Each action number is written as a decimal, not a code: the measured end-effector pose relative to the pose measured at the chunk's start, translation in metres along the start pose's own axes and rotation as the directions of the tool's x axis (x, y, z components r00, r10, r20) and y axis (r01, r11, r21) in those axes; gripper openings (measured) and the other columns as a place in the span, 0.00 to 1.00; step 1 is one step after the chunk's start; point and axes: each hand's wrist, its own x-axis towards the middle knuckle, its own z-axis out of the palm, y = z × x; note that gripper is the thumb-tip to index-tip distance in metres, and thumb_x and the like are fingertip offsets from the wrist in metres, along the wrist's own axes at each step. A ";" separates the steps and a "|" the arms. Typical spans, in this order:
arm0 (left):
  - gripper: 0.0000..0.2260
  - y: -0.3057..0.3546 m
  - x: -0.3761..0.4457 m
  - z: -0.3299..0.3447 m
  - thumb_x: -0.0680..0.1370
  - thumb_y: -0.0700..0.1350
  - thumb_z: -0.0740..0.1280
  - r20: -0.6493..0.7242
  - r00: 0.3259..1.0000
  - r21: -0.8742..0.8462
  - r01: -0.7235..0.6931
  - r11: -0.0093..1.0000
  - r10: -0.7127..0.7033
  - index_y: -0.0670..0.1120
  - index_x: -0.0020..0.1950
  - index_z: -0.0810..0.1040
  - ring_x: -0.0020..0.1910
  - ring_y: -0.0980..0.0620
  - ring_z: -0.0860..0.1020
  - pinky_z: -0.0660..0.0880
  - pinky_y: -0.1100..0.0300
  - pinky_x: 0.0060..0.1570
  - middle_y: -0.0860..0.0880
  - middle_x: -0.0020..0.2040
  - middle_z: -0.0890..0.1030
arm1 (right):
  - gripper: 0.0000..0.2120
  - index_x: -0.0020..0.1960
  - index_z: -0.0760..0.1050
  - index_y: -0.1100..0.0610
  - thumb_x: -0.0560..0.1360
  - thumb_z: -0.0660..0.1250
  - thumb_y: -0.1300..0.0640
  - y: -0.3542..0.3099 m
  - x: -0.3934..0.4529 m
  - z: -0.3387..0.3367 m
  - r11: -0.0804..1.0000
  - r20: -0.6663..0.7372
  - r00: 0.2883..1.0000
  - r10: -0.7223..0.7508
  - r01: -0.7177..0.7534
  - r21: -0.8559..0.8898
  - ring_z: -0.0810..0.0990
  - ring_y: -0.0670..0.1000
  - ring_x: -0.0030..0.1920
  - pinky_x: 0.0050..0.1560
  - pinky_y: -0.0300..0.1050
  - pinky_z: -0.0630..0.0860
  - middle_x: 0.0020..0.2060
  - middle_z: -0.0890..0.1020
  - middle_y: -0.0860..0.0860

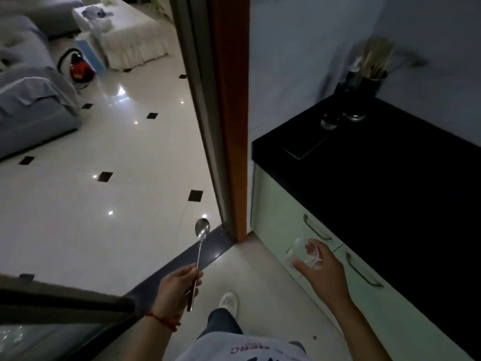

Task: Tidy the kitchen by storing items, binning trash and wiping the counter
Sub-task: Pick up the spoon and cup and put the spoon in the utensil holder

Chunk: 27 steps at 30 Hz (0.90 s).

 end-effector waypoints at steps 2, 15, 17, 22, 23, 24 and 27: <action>0.10 0.038 0.024 0.018 0.76 0.34 0.61 0.102 0.994 0.069 -0.040 0.997 0.033 0.39 0.41 0.81 0.32 0.49 0.73 0.72 0.60 0.33 0.43 0.33 0.77 | 0.22 0.56 0.72 0.48 0.65 0.76 0.55 -0.004 0.013 -0.002 0.999 -0.076 0.996 0.045 -0.043 0.021 0.76 0.49 0.53 0.52 0.40 0.70 0.50 0.78 0.48; 0.08 0.157 0.093 0.189 0.76 0.33 0.60 0.496 0.866 0.319 -0.107 0.942 -0.070 0.39 0.41 0.76 0.27 0.50 0.75 0.71 0.63 0.29 0.44 0.32 0.77 | 0.20 0.50 0.68 0.41 0.67 0.74 0.56 -0.019 0.049 -0.034 0.961 -0.454 0.849 0.269 -0.208 0.180 0.76 0.46 0.46 0.45 0.40 0.69 0.44 0.76 0.42; 0.08 0.163 0.101 0.221 0.76 0.33 0.60 0.527 0.847 0.326 -0.122 0.937 -0.073 0.40 0.40 0.76 0.26 0.52 0.77 0.73 0.63 0.28 0.46 0.31 0.80 | 0.20 0.51 0.69 0.43 0.66 0.75 0.56 -0.018 0.061 -0.050 0.961 -0.490 0.828 0.271 -0.202 0.189 0.77 0.43 0.44 0.40 0.33 0.70 0.43 0.77 0.39; 0.10 0.180 0.112 0.301 0.75 0.31 0.61 0.587 0.810 0.259 -0.201 0.945 0.012 0.42 0.38 0.77 0.25 0.58 0.79 0.76 0.67 0.25 0.50 0.26 0.83 | 0.22 0.42 0.69 0.34 0.65 0.76 0.59 -0.013 0.111 -0.096 0.960 -0.510 0.819 0.264 -0.174 0.217 0.79 0.36 0.42 0.40 0.31 0.72 0.39 0.80 0.37; 0.10 0.184 0.112 0.318 0.74 0.31 0.62 0.593 0.805 0.244 -0.215 0.946 0.030 0.42 0.38 0.76 0.25 0.58 0.80 0.76 0.67 0.25 0.51 0.26 0.83 | 0.22 0.42 0.69 0.35 0.66 0.75 0.60 -0.014 0.122 -0.107 0.963 -0.505 0.825 0.254 -0.167 0.211 0.79 0.36 0.43 0.41 0.30 0.72 0.40 0.80 0.37; 0.09 0.189 0.113 0.333 0.74 0.31 0.62 0.597 0.801 0.232 -0.228 0.946 0.046 0.43 0.38 0.76 0.26 0.58 0.80 0.76 0.67 0.25 0.51 0.27 0.83 | 0.23 0.42 0.69 0.35 0.66 0.75 0.60 -0.015 0.133 -0.117 0.966 -0.499 0.832 0.243 -0.161 0.201 0.79 0.36 0.43 0.40 0.29 0.72 0.41 0.80 0.38; 0.10 0.203 0.115 0.378 0.74 0.31 0.63 0.613 0.784 0.193 -0.270 0.943 0.099 0.43 0.38 0.77 0.28 0.57 0.81 0.78 0.66 0.28 0.50 0.28 0.83 | 0.23 0.42 0.69 0.36 0.66 0.75 0.61 -0.020 0.166 -0.146 0.976 -0.492 0.847 0.203 -0.135 0.170 0.77 0.30 0.41 0.38 0.23 0.72 0.41 0.79 0.38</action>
